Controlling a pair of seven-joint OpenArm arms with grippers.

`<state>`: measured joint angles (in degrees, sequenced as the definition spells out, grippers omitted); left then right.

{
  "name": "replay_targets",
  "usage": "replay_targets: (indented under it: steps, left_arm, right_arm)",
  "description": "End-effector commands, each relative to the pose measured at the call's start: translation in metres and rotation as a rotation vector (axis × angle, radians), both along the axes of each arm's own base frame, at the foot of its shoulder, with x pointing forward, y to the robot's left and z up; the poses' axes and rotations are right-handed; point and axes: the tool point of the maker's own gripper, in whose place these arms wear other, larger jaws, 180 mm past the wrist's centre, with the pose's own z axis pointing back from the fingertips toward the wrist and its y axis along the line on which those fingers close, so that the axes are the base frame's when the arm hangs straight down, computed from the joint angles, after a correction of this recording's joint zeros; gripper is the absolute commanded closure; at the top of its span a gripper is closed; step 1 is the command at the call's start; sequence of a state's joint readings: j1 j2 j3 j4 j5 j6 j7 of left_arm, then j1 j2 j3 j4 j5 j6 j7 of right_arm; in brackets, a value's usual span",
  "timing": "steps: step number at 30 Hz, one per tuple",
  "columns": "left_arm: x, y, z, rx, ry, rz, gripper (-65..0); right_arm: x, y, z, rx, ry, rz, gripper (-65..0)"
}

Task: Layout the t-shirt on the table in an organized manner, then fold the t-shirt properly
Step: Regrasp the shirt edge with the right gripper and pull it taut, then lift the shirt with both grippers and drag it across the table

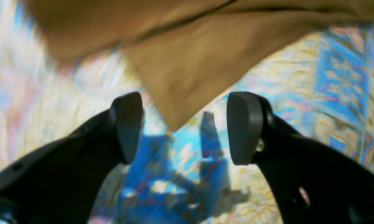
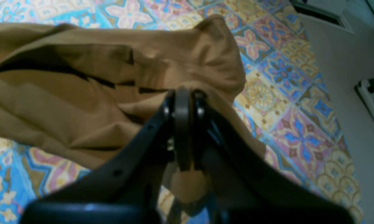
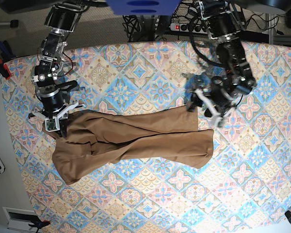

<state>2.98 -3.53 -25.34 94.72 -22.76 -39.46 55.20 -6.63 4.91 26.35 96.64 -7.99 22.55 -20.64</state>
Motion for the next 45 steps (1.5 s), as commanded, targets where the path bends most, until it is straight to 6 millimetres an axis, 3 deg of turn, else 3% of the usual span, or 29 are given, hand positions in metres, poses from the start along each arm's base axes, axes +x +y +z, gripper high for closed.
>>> replay_targets:
  steps: [1, 4, 7, 13, 17, 22, 25, 29, 30, 36, 45]
  left_arm:
    - [0.011, -0.001, 0.013, -0.046, -0.057, 0.011, -40.2]
    - [0.011, 0.011, 0.008, -0.050, -0.051, 0.049, -39.9]
    - [0.012, 0.008, 0.002, -0.083, -0.060, 0.064, -39.9]
    - [0.025, 0.003, -0.031, -0.124, 0.043, 0.072, -39.8]
    - [0.030, -0.001, -0.038, -0.143, 0.068, 0.071, -39.7]
    - [0.026, -0.045, -0.040, -0.130, 0.086, -0.077, -38.8]
    - [0.021, -0.063, -0.042, -0.114, 0.096, -0.146, -29.2]
    - [0.022, -0.069, -0.041, -0.110, 0.095, -0.167, -3.9]
    - [0.023, -0.069, -0.041, -0.109, 0.093, -0.167, 0.0]
    - [0.030, -0.062, -0.032, -0.062, 0.104, -0.187, 0.0]
    - [0.015, -0.041, 0.048, 0.159, -0.091, -0.231, 0.0]
  right_arm:
    - [0.006, -0.002, 0.014, 0.000, -0.050, 0.003, 0.0]
    - [0.005, -0.003, 0.007, 0.007, -0.033, 0.000, 0.0]
    - [0.005, -0.003, 0.007, 0.007, -0.033, 0.000, 0.0]
    - [0.005, -0.003, 0.007, 0.007, -0.033, 0.000, 0.0]
    - [0.005, -0.003, 0.007, 0.007, -0.033, 0.000, 0.0]
    - [0.005, -0.003, 0.007, 0.007, -0.033, 0.000, 0.0]
    - [0.005, -0.003, 0.007, 0.007, -0.033, 0.000, 0.0]
    - [0.005, -0.003, 0.007, 0.006, -0.035, -0.001, 0.0]
    - [0.005, -0.004, 0.009, 0.004, -0.039, -0.003, 0.0]
    - [0.003, -0.004, 0.011, 0.002, -0.045, -0.002, 0.0]
    - [0.005, 0.000, 0.051, -0.037, -0.147, 0.014, 0.0]
